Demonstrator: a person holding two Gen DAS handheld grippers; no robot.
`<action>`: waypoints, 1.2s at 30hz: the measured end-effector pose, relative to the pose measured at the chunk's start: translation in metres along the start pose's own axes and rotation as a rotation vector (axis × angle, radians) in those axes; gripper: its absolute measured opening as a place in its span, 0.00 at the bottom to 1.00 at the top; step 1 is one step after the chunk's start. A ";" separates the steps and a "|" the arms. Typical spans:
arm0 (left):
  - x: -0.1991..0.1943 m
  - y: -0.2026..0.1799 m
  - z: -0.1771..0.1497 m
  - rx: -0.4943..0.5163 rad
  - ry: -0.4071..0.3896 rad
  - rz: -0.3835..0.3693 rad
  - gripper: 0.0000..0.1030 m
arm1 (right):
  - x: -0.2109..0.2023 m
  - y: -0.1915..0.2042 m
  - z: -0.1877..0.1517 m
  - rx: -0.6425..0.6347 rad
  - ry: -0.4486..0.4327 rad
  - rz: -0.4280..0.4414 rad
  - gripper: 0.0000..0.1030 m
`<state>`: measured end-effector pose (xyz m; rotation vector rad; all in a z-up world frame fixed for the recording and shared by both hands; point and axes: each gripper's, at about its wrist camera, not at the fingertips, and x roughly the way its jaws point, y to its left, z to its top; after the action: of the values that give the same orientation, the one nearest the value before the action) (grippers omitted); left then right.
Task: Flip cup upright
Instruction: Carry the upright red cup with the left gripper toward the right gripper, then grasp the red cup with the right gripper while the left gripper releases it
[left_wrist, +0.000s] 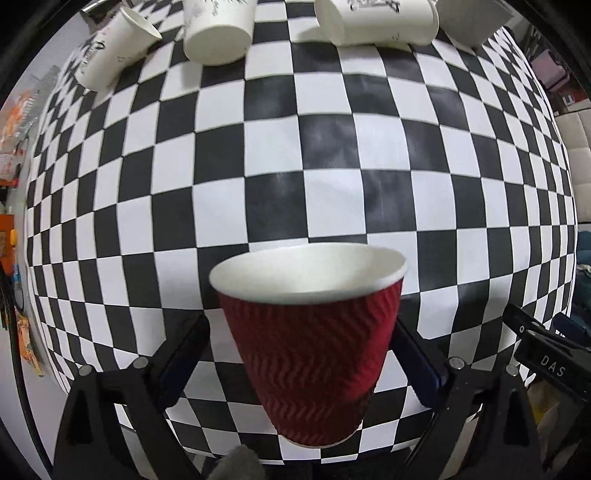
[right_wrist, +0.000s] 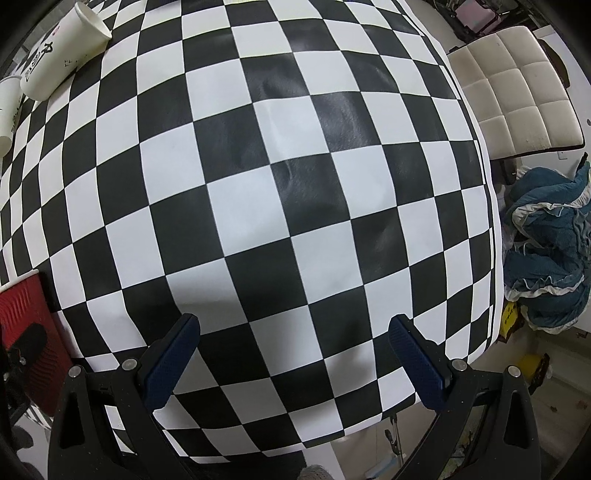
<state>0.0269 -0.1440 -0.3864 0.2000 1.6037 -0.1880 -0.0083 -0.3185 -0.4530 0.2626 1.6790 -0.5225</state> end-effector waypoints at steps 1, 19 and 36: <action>-0.004 0.000 -0.001 -0.004 -0.017 0.004 0.95 | 0.000 -0.002 0.001 0.000 -0.002 0.003 1.00; -0.088 0.119 -0.044 -0.201 -0.256 0.142 1.00 | -0.042 0.026 -0.011 -0.144 -0.053 0.265 0.98; 0.016 0.177 -0.061 -0.192 -0.077 0.126 1.00 | -0.075 0.164 -0.031 -0.339 0.000 0.278 0.88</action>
<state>0.0106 0.0427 -0.3997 0.1427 1.5170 0.0555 0.0529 -0.1518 -0.4074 0.2418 1.6667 -0.0283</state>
